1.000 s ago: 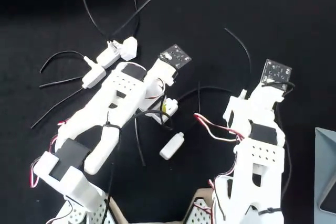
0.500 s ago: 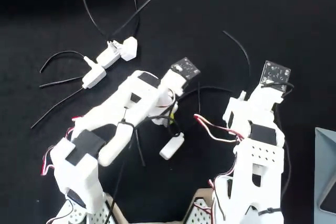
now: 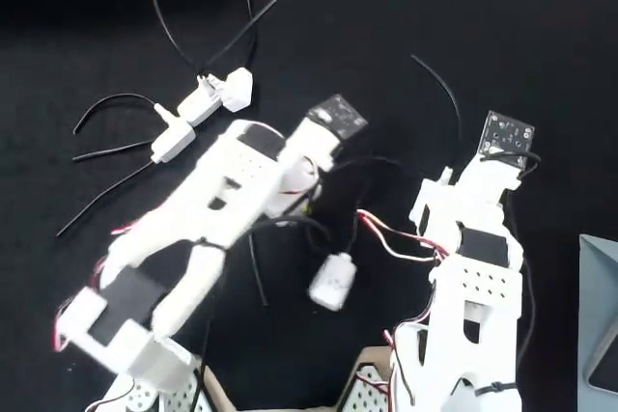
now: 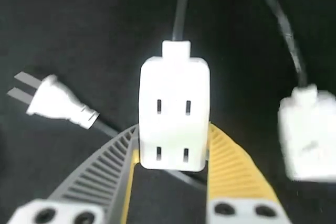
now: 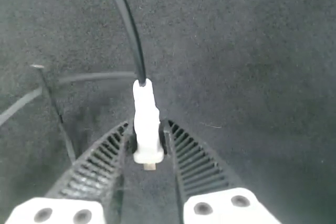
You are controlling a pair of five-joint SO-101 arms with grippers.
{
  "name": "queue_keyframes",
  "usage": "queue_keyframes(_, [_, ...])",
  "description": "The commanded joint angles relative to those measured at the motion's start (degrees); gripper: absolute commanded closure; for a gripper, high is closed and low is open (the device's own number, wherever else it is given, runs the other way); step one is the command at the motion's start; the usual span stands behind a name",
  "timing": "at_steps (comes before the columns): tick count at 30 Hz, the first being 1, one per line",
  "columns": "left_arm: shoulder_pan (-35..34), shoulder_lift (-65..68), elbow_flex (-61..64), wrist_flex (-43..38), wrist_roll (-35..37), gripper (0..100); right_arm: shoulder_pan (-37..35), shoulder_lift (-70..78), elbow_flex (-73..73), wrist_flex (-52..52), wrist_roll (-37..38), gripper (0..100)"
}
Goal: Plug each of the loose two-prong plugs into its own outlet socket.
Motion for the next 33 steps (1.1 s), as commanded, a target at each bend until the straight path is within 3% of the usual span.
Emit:
queue_keyframes(1, [-3.7, -8.9, 1.6, 3.8, 0.0, 97, 0.4, -1.8, -0.5, -0.7, -0.6, 98.7])
queue_keyframes(4, [-7.5, -14.4, 7.3, 3.7, -0.4, 97, 0.4, -1.8, -0.5, -0.7, -0.7, 98.7])
queue_keyframes(8, [-13.1, -20.1, 16.4, 2.5, -6.0, 97, 0.4, -1.8, -0.5, -0.7, -0.7, 98.7])
queue_keyframes(12, [-18.4, -23.9, 26.4, -4.7, -8.7, 97, 0.4, -1.8, -0.5, -0.7, -0.7, 98.7])
queue_keyframes(16, [-19.5, -25.0, 34.4, -11.5, -10.8, 96, -1.4, -1.8, -0.3, -0.6, -0.7, 98.7])
queue_keyframes(19, [-19.9, -25.0, 37.2, -14.2, -10.5, 85, -3.3, -1.8, 0.2, -0.6, -0.7, 98.7])
queue_keyframes(22, [-21.1, -25.6, 37.7, -14.1, -6.9, 72, -3.6, -1.8, 0.1, -0.6, -0.7, 98.7])
queue_keyframes(24, [-22.6, -25.8, 35.5, -13.0, -3.6, 71, -3.8, -1.8, 0.0, -0.6, -0.7, 98.7])
queue_keyframes(30, [-26.6, -32.7, 27.9, -2.9, -3.7, 71, -5.8, -1.8, -2.8, 0.1, -0.6, 98.7])
queue_keyframes(33, [-30.0, -40.4, 26.3, 0.1, -3.6, 71, -6.4, -1.8, -8.4, 5.5, -0.6, 98.7])
